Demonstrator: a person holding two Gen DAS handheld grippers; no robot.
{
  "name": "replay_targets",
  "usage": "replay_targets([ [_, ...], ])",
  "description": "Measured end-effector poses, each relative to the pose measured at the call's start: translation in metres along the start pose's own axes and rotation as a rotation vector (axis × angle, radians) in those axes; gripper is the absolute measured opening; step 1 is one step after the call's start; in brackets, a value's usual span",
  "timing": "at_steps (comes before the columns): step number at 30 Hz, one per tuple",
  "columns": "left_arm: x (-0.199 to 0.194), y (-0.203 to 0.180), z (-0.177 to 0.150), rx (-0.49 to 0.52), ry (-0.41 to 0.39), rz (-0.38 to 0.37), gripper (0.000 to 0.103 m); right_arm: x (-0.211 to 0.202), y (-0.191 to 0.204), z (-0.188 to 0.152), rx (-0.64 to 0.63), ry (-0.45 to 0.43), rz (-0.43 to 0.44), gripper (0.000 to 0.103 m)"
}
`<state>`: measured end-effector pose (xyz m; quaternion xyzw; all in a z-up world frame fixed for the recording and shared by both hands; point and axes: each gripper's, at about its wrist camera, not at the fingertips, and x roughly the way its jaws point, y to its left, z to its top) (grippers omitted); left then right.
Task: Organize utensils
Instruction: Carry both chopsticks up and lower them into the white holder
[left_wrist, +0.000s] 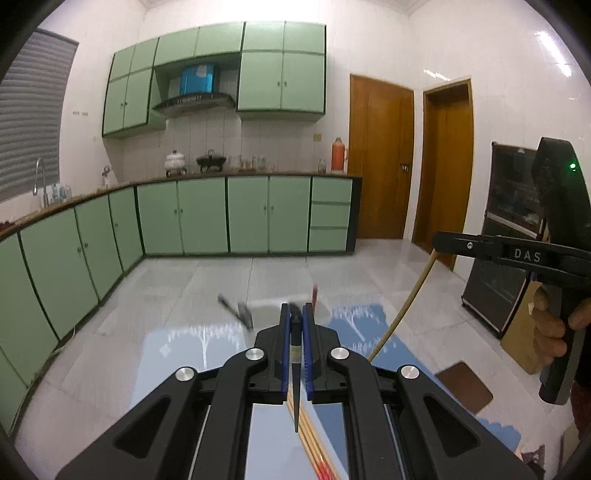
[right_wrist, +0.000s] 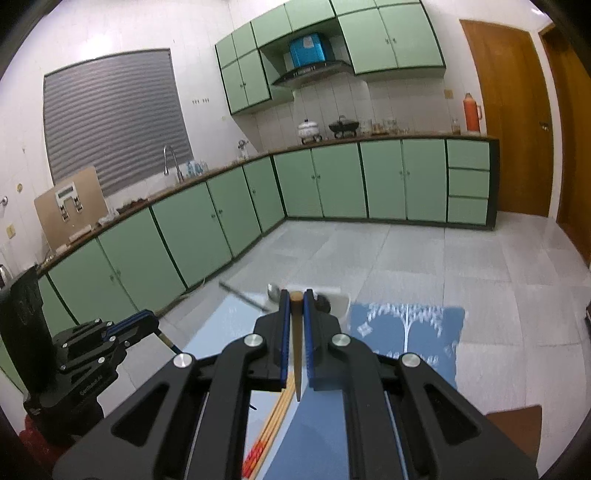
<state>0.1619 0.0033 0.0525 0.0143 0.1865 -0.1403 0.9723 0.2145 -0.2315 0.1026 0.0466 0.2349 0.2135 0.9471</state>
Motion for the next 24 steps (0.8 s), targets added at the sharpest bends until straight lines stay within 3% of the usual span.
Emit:
replay_targets([
  [9,0.022,0.008,0.073,0.015,-0.175,0.037,0.006,0.018,-0.006,0.061,-0.065,-0.097,-0.052,0.006],
  [14,0.053,0.014,0.090,0.008,-0.211,0.054,0.006,0.055,-0.014,0.072,-0.082,-0.094,-0.072,0.006],
  [17,0.078,0.018,0.086,0.005,-0.208,0.070,0.006,0.082,-0.018,0.068,-0.090,-0.075,-0.081,0.006],
  [24,0.139,0.034,0.060,-0.027,-0.103,0.066,0.006,0.138,-0.027,0.045,-0.079,0.022,-0.081,0.006],
])
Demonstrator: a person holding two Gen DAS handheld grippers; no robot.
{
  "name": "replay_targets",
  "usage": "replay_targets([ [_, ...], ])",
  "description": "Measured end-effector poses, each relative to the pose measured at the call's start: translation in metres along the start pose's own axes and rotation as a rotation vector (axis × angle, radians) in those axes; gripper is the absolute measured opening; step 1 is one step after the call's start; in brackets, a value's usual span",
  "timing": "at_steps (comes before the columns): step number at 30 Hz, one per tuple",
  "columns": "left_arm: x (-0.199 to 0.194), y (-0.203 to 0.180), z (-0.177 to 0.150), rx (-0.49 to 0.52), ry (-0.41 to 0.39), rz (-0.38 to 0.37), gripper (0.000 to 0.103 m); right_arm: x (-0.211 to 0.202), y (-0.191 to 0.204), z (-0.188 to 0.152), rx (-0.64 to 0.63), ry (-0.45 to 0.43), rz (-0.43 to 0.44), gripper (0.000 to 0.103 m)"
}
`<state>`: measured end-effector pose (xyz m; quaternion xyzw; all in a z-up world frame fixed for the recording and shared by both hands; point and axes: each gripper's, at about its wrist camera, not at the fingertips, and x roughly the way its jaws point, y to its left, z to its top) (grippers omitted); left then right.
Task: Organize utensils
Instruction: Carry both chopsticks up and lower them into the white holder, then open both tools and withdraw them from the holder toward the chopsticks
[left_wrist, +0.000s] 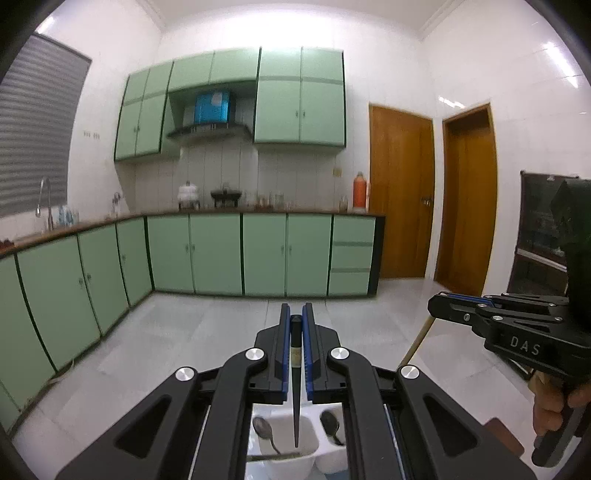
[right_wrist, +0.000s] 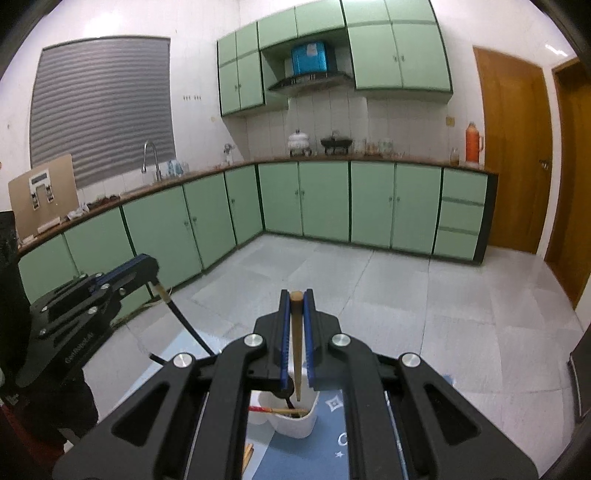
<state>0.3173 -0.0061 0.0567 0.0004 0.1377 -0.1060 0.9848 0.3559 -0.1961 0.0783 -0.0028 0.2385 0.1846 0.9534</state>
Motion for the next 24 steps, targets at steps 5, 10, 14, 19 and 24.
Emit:
replay_targets([
  [5,0.028,0.006,-0.021,-0.009,0.091,-0.006,0.006,0.027,0.002,-0.017,0.011,0.071,0.017,0.007],
  [10,0.035,0.009,-0.028,-0.010,0.134,-0.007,0.013,0.030,0.000,-0.026,0.046,0.083,0.022,0.012],
  [14,0.018,0.010,-0.020,-0.017,0.102,-0.005,0.028,0.006,-0.007,-0.026,0.077,0.025,0.008,0.026],
  [19,-0.021,0.011,-0.008,-0.024,0.047,0.001,0.045,-0.037,-0.011,-0.031,0.102,-0.070,-0.015,0.052],
  [24,-0.070,0.009,-0.015,-0.033,0.005,0.011,0.062,-0.085,-0.010,-0.057,0.123,-0.143,-0.050,0.078],
])
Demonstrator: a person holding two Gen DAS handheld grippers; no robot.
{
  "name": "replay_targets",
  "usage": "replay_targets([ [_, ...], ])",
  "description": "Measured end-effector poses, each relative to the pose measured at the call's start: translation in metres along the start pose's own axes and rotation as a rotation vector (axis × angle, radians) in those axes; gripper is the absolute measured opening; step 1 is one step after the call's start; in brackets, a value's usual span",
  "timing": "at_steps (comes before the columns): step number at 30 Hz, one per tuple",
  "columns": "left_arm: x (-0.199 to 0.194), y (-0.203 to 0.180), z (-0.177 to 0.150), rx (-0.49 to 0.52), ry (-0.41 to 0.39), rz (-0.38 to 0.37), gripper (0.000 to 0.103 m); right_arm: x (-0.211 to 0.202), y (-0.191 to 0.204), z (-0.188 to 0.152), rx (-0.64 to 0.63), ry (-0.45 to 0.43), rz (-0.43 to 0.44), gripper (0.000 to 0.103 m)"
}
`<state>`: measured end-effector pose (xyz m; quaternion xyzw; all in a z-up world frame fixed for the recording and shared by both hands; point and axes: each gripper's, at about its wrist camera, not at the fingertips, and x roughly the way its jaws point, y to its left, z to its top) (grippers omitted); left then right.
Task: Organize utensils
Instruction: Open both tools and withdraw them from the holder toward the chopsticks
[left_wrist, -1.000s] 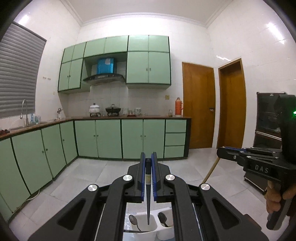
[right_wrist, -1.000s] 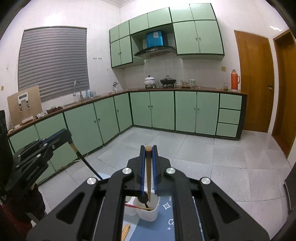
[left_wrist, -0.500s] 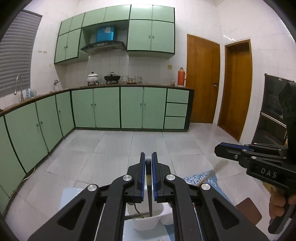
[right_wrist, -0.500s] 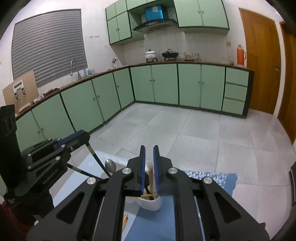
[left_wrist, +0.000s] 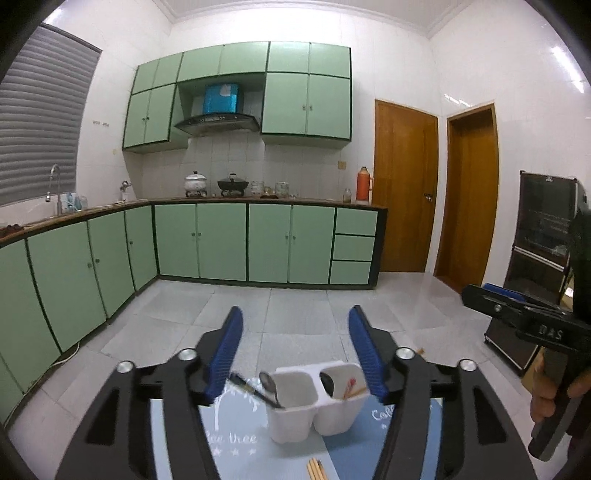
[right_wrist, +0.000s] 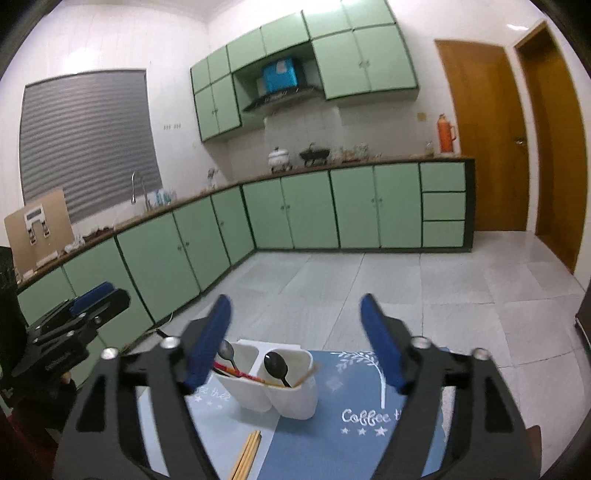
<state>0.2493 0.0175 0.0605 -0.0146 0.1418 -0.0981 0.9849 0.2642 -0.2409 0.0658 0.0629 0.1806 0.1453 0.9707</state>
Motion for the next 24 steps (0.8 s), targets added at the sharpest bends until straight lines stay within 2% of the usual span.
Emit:
replay_targets([
  [3,-0.026,0.002,-0.013,-0.010,-0.004,0.007,0.069,-0.027,0.001,-0.018,-0.010,-0.026,-0.021,0.089],
  [9,-0.059,0.000,-0.050,-0.002,0.043,0.032,0.077,-0.061,0.007,-0.060,0.002,0.000,-0.030,0.095],
  [13,-0.072,-0.006,-0.080,0.018,0.100,0.035,0.083,-0.072,0.012,-0.089,0.032,0.037,-0.023,0.096],
  [18,-0.077,-0.010,-0.124,0.005,0.205,0.026,0.083,-0.075,0.026,-0.136,0.043,0.098,-0.048,0.096],
  [24,-0.077,-0.008,-0.170,0.009,0.308,0.057,0.083,-0.069,0.042,-0.199,0.022,0.197,-0.091,0.096],
])
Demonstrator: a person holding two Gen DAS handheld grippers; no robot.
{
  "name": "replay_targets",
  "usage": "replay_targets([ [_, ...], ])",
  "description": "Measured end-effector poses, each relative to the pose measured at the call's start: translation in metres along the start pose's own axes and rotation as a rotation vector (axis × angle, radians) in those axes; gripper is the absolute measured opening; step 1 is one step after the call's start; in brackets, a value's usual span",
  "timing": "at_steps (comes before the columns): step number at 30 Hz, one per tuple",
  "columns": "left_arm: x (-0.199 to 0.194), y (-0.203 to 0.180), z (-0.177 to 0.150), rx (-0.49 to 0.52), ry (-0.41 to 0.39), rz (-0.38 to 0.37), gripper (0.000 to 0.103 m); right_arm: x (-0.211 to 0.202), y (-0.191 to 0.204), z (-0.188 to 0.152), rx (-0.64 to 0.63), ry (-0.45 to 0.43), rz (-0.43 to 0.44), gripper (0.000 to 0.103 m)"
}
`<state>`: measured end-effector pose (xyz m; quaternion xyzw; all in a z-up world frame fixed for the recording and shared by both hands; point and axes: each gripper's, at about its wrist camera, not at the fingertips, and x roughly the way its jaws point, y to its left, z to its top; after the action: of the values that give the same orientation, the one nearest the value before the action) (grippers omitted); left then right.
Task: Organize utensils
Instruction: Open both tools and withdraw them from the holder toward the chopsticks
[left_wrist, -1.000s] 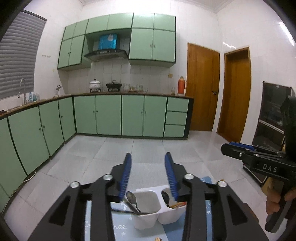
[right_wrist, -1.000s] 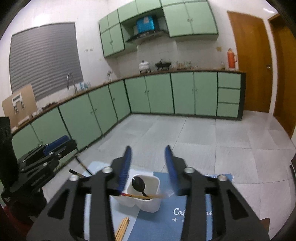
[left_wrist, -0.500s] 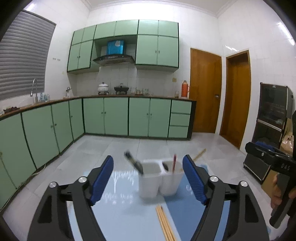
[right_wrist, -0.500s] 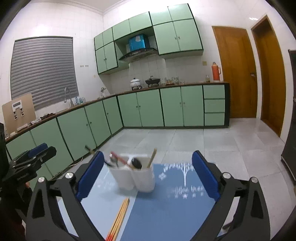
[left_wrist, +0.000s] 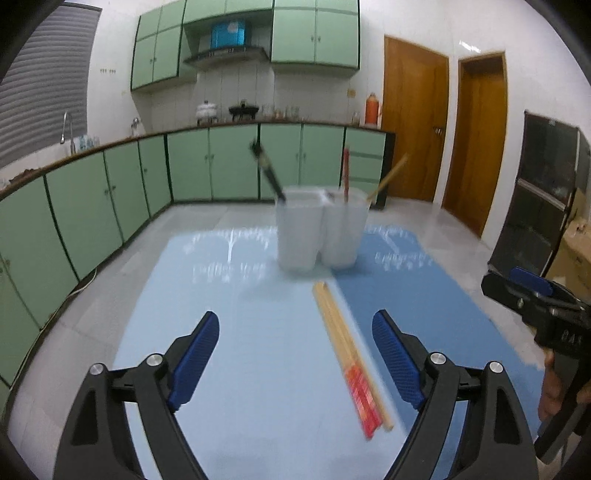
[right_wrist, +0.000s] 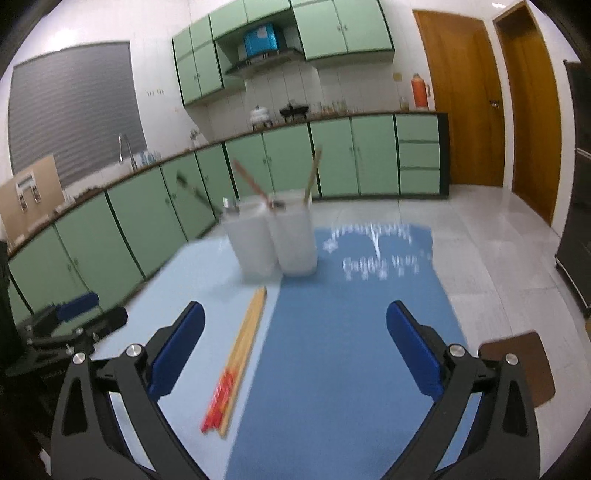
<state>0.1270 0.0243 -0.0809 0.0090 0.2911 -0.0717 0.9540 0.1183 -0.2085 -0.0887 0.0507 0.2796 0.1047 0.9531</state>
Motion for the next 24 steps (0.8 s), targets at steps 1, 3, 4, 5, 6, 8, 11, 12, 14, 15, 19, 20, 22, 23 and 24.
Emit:
replay_targets([
  [1,0.002,0.002,-0.006,0.000,0.015,0.004,0.083,0.003,0.002,-0.010,-0.002,0.016,-0.005,0.096],
  [3,0.005,0.004,-0.018,-0.005,0.042,0.013,0.083,0.006,0.006,-0.025,-0.006,0.033,-0.015,0.096],
  [4,0.007,0.005,-0.025,-0.007,0.056,0.017,0.083,0.008,0.008,-0.032,-0.006,0.044,-0.019,0.096],
  [5,0.009,0.006,-0.030,-0.009,0.068,0.019,0.083,0.010,0.010,-0.039,-0.004,0.055,-0.019,0.096],
  [6,0.009,0.006,-0.036,-0.010,0.077,0.021,0.083,0.011,0.012,-0.043,-0.002,0.062,-0.018,0.096],
  [8,0.012,0.007,-0.044,-0.012,0.098,0.023,0.083,0.014,0.018,-0.054,-0.003,0.080,-0.016,0.096],
  [11,0.015,0.006,-0.057,-0.012,0.131,0.024,0.083,0.019,0.027,-0.064,-0.020,0.102,-0.016,0.096],
  [12,0.016,0.007,-0.061,-0.011,0.142,0.025,0.083,0.020,0.031,-0.068,-0.027,0.110,-0.013,0.095],
  [14,0.019,0.009,-0.068,-0.012,0.168,0.025,0.083,0.022,0.037,-0.073,-0.041,0.126,-0.010,0.095],
  [15,0.020,0.010,-0.071,-0.013,0.175,0.026,0.083,0.024,0.042,-0.077,-0.050,0.139,-0.008,0.095],
  [19,0.021,0.016,-0.079,-0.025,0.201,0.036,0.083,0.031,0.054,-0.090,-0.093,0.189,0.004,0.079],
  [20,0.021,0.019,-0.081,-0.031,0.205,0.039,0.083,0.034,0.057,-0.093,-0.098,0.200,0.004,0.077],
  [22,0.020,0.022,-0.083,-0.037,0.208,0.042,0.083,0.035,0.060,-0.095,-0.096,0.211,0.004,0.075],
  [23,0.019,0.024,-0.083,-0.040,0.208,0.043,0.083,0.037,0.062,-0.096,-0.101,0.219,0.001,0.072],
  [24,0.018,0.026,-0.084,-0.041,0.209,0.044,0.083,0.038,0.064,-0.096,-0.108,0.225,-0.002,0.068],
])
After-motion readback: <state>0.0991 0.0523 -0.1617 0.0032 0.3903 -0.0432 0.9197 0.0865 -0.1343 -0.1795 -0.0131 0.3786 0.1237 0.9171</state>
